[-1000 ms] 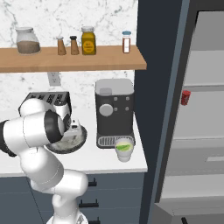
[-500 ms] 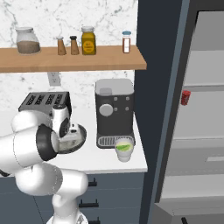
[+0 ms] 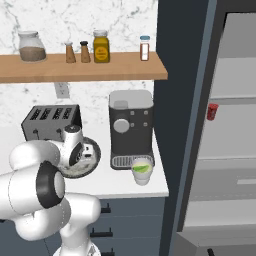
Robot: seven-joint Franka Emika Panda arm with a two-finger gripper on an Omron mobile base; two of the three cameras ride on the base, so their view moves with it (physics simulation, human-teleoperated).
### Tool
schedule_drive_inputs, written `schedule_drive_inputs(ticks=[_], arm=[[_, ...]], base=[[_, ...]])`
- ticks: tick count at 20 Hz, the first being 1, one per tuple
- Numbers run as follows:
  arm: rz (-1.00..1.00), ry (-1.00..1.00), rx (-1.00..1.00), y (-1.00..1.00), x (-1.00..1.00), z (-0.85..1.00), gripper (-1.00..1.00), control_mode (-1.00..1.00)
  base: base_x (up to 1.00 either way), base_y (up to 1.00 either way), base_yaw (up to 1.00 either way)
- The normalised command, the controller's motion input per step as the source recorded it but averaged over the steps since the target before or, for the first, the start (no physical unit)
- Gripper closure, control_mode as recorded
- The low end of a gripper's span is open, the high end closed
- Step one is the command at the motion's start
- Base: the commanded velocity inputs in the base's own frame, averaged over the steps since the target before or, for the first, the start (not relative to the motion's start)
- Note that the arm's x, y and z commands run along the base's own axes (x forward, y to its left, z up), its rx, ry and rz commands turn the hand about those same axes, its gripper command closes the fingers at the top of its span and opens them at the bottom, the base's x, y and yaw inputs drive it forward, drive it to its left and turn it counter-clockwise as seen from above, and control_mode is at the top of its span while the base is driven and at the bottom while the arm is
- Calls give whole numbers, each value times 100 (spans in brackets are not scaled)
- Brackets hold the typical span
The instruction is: Grab a lemon wedge from the fridge and one ice cube from the ice bowl, and put them in the glass of lemonade.
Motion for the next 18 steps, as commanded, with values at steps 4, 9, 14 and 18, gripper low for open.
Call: schedule_drive_inputs(ticks=[4, 9, 14, 18], arm=[[0, 0, 0, -2, 0, -1, -100, -100], [0, 0, 0, 0, 0, 0, 100, -100], [0, 0, 0, 0, 0, 0, 100, -100], [0, 0, 0, 0, 0, 0, 100, -100]], base=[[0, 0, 0], [0, 0, 0], [0, 0, 0], [0, 0, 0]])
